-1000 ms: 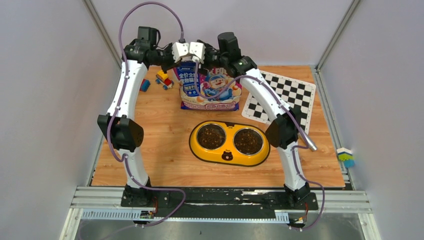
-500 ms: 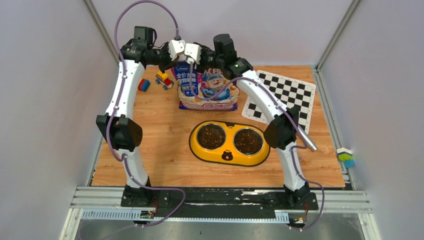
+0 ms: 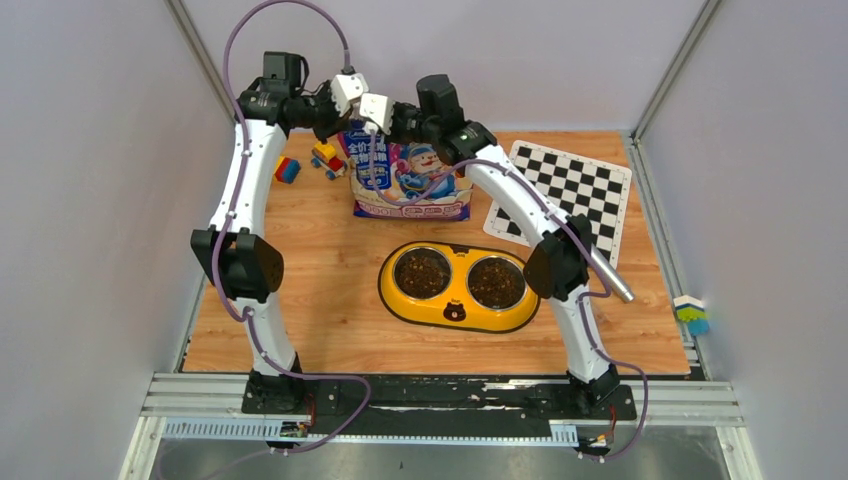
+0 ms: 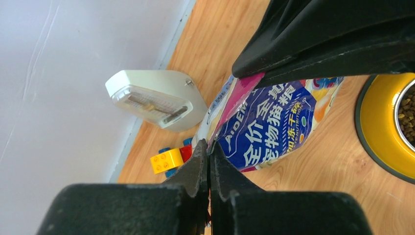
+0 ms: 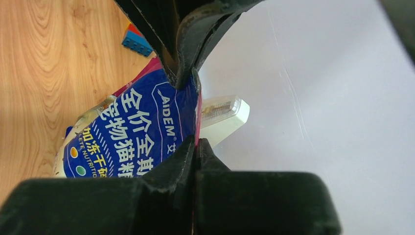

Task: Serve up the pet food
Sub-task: Close the pet food bag at the center of the board.

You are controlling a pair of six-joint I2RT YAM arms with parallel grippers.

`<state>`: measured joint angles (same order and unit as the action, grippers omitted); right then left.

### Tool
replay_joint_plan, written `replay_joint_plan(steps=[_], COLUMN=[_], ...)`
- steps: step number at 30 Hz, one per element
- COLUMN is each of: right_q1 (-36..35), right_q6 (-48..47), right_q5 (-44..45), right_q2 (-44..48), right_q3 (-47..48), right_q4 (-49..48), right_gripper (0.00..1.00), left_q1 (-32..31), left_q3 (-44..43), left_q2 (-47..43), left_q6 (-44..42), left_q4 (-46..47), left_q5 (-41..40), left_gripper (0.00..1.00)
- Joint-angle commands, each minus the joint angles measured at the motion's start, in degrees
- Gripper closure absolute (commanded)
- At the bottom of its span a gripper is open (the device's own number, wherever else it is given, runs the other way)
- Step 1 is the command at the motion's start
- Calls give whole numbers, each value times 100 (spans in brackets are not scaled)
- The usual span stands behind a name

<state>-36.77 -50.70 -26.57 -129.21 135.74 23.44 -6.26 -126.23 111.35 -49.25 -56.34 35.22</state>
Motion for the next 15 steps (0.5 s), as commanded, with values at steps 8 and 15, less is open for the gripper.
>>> replay_joint_plan(steps=[8, 15], right_q1=[-13, 359], right_q6=[349, 634], right_q5=[2101, 2226], right_q2=[273, 787], right_q3=[-777, -1386], right_q4=[-1123, -1215], right_gripper=[100, 100], left_q1=[-33, 106], left_q3=[44, 167], left_q2=[-738, -866], left_q6=[95, 52], left_q4=[416, 383], left_q5=[-76, -63], left_gripper=[100, 100])
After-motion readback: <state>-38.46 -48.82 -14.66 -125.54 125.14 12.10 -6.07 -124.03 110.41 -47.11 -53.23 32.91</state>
